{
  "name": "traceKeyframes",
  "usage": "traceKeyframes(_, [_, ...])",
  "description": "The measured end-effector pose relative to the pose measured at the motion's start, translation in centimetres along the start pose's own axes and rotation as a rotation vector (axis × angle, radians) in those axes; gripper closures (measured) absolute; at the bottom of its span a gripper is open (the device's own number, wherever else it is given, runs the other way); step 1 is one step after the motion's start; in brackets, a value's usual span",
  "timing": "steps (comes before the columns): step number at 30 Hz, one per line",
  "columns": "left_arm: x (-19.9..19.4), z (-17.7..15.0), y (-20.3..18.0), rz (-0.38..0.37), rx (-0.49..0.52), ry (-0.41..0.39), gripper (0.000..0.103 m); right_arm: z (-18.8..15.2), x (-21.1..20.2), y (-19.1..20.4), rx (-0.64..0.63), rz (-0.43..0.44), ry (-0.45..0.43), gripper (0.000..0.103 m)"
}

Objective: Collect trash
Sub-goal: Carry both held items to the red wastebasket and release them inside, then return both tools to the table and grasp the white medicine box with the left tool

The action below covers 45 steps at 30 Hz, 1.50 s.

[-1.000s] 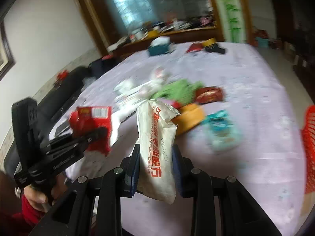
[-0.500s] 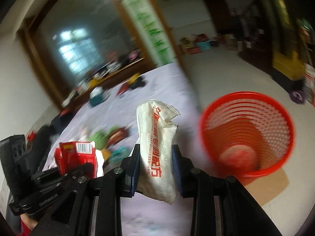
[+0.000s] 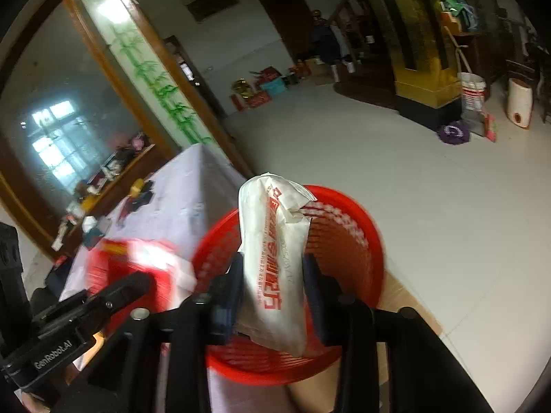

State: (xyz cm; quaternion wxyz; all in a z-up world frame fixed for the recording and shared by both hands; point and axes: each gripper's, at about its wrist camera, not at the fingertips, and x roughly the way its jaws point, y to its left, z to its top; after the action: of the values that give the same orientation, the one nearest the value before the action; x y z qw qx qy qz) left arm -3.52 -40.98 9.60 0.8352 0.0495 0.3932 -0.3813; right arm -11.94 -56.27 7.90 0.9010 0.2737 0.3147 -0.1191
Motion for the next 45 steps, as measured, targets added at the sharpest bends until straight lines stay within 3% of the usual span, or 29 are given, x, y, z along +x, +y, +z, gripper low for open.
traceKeyframes(6, [-2.7, -1.6, 0.9, 0.03, -0.011, -0.044, 0.039, -0.8, -1.9, -0.5, -0.034, -0.038, -0.044, 0.054])
traceKeyframes(10, [-5.4, -3.6, 3.3, 0.078, -0.033, -0.062, 0.038, -1.8, -2.7, 0.9, -0.065, 0.014, -0.045, 0.054])
traceKeyframes(21, [-14.6, -10.8, 10.7, 0.219, -0.154, -0.122, 0.035, -7.9, -1.3, 11.9, -0.29, 0.202, 0.073, 0.052])
traceKeyframes(30, [-22.5, -16.4, 19.6, 0.427, -0.409, -0.162, 0.034, -12.2, -0.4, 17.9, -0.425, 0.275, 0.149, 0.049])
traceKeyframes(38, [-28.5, -21.7, 28.6, 0.671, -0.688, -0.175, 0.03, -13.2, 0.2, 19.0, -0.445, 0.292, 0.177, 0.046])
traceKeyframes(42, [-28.7, -24.0, 32.7, 0.692, -0.819, -0.151, 0.03, -13.3, 0.2, 18.9, -0.445, 0.299, 0.184, 0.045])
traceKeyframes(45, [-28.2, -24.9, 33.9, 0.677, -0.861, -0.131, 0.03, -13.3, 0.3, 18.9, -0.447, 0.298, 0.185, 0.045])
